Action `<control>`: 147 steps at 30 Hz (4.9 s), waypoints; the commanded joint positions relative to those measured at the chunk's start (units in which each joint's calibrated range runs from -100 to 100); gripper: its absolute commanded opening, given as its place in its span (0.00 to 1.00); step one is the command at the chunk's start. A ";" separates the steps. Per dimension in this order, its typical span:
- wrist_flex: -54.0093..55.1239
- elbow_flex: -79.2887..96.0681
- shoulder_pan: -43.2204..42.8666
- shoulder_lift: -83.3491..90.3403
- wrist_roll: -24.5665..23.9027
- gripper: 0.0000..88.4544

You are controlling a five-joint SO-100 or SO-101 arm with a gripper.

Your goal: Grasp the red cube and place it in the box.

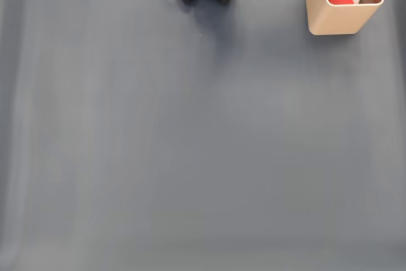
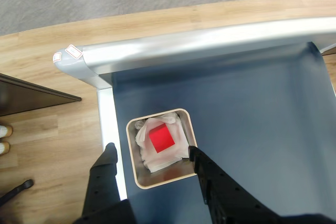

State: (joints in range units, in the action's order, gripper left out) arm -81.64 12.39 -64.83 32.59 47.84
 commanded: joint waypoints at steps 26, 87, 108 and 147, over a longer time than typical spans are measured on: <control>0.35 1.20 1.53 3.11 -1.17 0.03; 21.69 21.43 60.17 13.41 -3.08 0.00; 34.41 49.87 63.09 33.74 -3.61 0.00; 25.05 87.43 62.30 67.15 -2.49 0.00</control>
State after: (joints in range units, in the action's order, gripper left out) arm -53.21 99.27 -2.14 97.95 45.98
